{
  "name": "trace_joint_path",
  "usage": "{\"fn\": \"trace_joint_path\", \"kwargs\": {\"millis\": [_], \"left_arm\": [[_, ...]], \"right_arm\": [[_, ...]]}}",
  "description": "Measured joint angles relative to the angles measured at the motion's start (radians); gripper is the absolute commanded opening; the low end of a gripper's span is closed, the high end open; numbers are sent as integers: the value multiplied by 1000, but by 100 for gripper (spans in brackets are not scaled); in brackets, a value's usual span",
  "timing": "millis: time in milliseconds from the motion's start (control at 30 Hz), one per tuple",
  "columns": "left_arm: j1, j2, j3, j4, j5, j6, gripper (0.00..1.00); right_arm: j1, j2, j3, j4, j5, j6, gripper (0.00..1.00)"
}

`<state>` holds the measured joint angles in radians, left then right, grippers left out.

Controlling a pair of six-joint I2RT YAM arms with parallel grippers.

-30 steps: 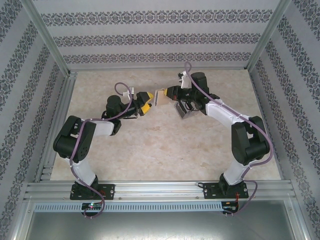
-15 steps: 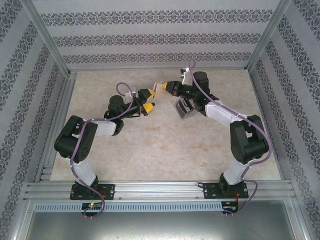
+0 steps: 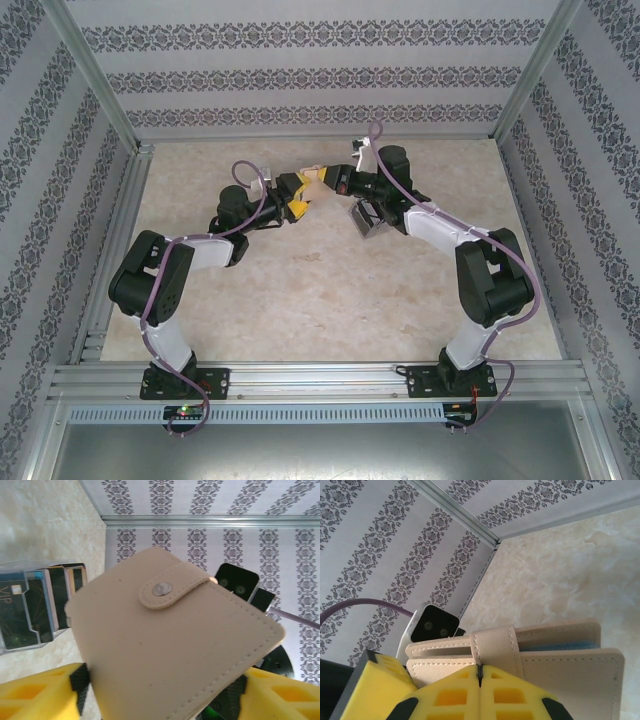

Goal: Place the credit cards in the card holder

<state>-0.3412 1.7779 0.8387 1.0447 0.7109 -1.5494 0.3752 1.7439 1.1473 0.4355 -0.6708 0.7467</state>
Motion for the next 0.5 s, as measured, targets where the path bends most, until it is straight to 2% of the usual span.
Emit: {"fn": "trace_joint_path", "kwargs": {"millis": [100,300,367,433,500], "left_arm": [[0,-6,0,-60,6,38,38],[1,-71,31,-249,5,190,19],[1,-105,63,-349,0,270,9],[1,-138,105,-463,-10,362,10],[1,-169,153,-600,-26,467,22]], "right_arm": [[0,0,-18,6,-1,0,0],[1,0,-55,-1,-1,0,0],[1,0,-56,-2,-1,0,0],[1,0,-56,-4,-1,-1,0],[0,0,-56,-17,-1,-1,3]]}}
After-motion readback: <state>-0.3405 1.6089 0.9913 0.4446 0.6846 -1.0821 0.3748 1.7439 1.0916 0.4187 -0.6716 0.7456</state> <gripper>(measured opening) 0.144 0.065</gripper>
